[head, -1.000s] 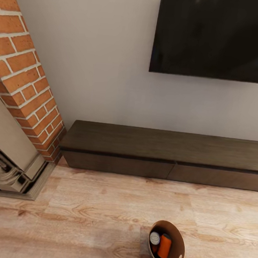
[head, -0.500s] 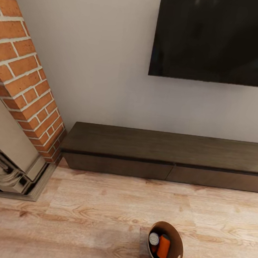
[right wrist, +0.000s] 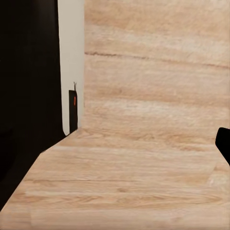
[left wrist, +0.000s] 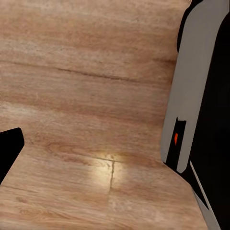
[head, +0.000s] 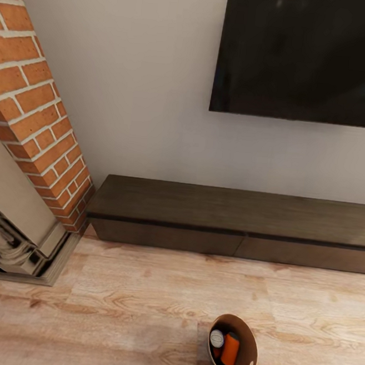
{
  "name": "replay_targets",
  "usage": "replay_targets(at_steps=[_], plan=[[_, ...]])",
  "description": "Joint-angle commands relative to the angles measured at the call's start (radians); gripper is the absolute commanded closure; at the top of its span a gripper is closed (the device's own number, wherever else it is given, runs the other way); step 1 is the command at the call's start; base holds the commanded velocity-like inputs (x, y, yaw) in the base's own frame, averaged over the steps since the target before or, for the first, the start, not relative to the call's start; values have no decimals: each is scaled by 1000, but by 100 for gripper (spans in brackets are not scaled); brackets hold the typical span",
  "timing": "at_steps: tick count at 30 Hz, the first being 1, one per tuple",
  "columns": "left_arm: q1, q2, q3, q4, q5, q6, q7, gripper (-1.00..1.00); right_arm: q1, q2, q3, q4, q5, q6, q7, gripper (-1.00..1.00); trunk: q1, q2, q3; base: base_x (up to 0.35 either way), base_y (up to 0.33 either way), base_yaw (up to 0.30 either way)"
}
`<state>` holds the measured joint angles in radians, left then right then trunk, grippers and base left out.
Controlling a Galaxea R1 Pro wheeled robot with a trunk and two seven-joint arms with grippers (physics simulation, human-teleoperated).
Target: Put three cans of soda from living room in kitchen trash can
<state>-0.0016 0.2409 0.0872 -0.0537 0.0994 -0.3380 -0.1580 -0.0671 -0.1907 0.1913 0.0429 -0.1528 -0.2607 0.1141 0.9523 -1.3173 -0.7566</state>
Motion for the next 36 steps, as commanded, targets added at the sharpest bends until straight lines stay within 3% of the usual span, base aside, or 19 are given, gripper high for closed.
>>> replay_targets(at_steps=[1,6,15,30,36], plan=[[0,0,0,0,-1,0,0,-100,2,0,-1,0,0,-4,0,-100,-4,7,3,0,0,0],[12,-9,-2,10,-4,0,0,-100,8,1,-4,-1,-19,-17,0,-100,-23,42,19,0,0,0],[88,-21,-4,30,-6,10,-1,-100,10,1,-7,-2,-87,-20,-6,-100,-23,42,19,0,0,0],[94,-28,0,33,-2,14,0,-100,10,8,6,-12,-85,-16,-29,-100,-23,42,19,0,0,0],[87,-63,0,29,0,13,0,-100,10,9,7,-13,-91,-16,-30,-100,-23,42,19,0,0,0]])
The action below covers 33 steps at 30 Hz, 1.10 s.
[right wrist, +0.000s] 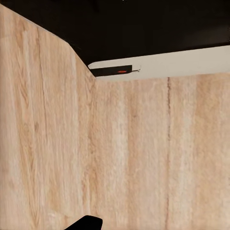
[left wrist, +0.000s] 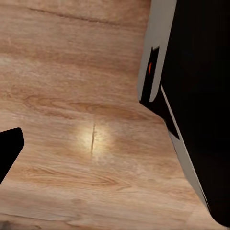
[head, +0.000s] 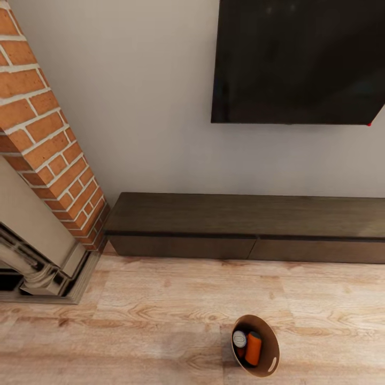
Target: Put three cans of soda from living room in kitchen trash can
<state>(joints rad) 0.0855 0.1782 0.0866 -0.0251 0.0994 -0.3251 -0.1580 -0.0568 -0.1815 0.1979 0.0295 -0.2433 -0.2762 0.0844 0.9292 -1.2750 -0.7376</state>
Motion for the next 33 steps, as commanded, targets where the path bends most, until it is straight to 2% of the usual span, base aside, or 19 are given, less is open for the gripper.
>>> replay_targets(at_steps=[1,7,15,33], plan=[[-1,-4,0,0,0,0,0,-100,0,1,-1,0,-1,0,0,-100,0,0,0,0,0,0],[-1,-22,1,0,-2,0,0,-100,0,13,-2,1,0,0,0,-100,0,0,0,0,0,0],[-2,-29,1,1,0,0,0,-100,0,38,-3,0,0,0,0,-100,0,0,0,0,0,0],[-2,-29,1,1,0,0,0,-100,0,42,-3,0,1,0,0,-100,0,0,0,0,0,0]])
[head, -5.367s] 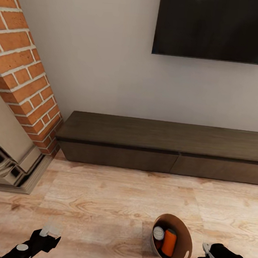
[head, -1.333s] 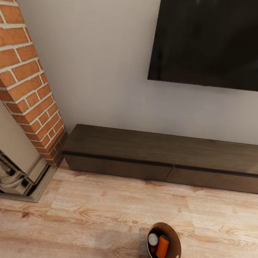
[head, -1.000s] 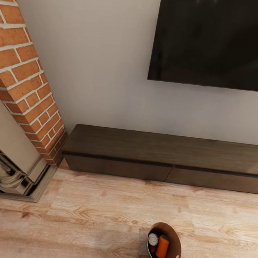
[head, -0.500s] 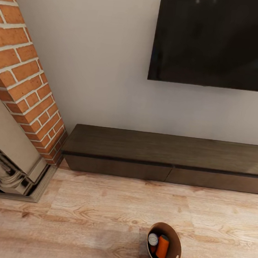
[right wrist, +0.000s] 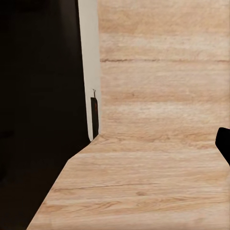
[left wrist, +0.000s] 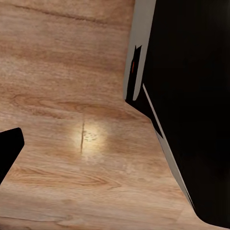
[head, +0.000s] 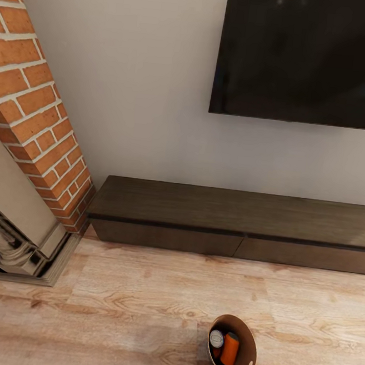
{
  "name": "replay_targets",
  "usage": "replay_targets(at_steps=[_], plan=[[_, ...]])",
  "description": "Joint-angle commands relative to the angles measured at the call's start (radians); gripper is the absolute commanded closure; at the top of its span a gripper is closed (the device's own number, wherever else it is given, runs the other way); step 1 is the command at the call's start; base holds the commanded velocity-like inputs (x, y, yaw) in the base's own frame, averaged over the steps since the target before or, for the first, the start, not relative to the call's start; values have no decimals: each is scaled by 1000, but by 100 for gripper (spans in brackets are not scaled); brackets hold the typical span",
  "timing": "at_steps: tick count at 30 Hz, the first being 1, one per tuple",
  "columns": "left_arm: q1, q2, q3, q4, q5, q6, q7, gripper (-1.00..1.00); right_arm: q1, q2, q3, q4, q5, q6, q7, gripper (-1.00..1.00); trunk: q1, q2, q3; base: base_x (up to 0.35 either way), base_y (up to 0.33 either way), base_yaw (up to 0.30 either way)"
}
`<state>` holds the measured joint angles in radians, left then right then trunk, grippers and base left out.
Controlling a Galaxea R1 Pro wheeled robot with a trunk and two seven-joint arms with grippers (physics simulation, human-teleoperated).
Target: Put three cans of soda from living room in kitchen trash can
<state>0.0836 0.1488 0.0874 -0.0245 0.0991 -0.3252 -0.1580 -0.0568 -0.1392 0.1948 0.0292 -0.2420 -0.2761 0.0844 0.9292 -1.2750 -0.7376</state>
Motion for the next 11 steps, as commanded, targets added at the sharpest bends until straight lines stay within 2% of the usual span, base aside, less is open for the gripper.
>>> replay_targets(at_steps=[1,11], plan=[[0,0,0,0,0,0,0,-100,0,0,0,0,1,0,0,-100,0,0,0,0,0,0],[1,0,0,0,-2,0,0,-100,0,0,0,0,2,0,0,-100,0,0,0,0,0,0]])
